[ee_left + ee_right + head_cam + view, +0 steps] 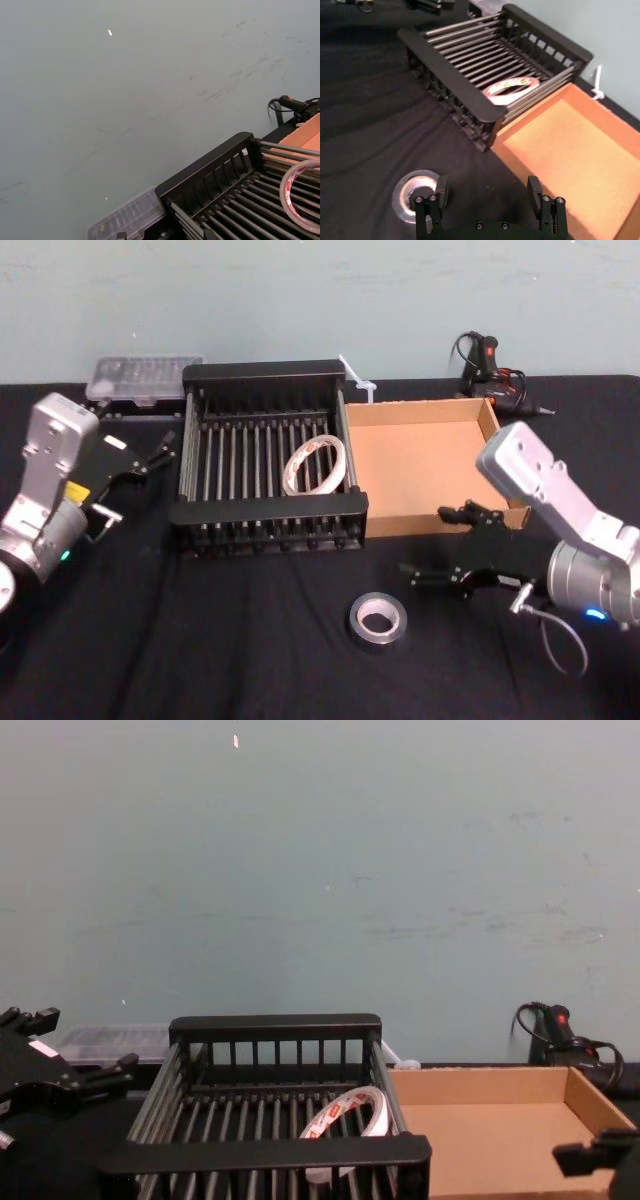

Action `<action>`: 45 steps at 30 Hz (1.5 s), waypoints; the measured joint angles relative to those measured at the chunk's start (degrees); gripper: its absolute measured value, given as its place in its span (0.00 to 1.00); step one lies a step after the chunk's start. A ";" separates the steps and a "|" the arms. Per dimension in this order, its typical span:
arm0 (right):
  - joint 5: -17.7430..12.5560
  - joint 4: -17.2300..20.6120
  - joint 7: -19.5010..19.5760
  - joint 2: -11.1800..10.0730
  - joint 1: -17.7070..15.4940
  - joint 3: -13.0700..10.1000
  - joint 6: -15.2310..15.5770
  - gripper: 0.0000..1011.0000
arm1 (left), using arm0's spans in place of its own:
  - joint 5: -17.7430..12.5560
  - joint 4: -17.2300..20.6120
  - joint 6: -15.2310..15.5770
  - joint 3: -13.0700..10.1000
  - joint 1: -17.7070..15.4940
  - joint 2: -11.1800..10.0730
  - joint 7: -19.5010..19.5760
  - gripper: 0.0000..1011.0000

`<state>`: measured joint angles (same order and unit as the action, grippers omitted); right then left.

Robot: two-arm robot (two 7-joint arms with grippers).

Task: Pick up the white tape and place it into the black box , Pick up the silver tape and place it into the brown box.

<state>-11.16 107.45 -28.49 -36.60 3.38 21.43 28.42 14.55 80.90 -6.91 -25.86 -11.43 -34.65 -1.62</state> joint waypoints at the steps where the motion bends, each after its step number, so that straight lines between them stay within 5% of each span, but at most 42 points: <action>1: -0.17 0.00 -0.13 -0.09 -0.06 0.35 0.14 0.99 | 0.00 0.00 0.00 0.00 0.00 0.00 0.00 0.99; 45: -3.60 -7.30 -0.46 2.13 4.61 7.95 3.97 0.99 | 0.00 0.00 0.00 0.00 0.00 0.00 0.00 0.99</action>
<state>-14.76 100.15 -28.95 -34.47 7.99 29.37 32.39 14.55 80.90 -6.91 -25.86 -11.43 -34.65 -1.62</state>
